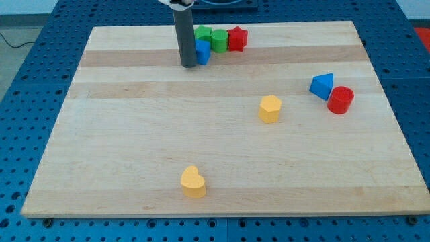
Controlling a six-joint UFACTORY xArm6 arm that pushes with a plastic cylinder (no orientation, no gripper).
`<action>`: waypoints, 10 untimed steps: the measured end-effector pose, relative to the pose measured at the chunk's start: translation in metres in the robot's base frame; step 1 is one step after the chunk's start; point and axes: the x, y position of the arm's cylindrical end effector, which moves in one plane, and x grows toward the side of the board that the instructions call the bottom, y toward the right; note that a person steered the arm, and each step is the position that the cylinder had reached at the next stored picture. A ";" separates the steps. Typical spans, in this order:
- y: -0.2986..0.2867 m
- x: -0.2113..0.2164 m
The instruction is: Push the yellow hexagon into red star
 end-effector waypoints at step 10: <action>0.136 0.100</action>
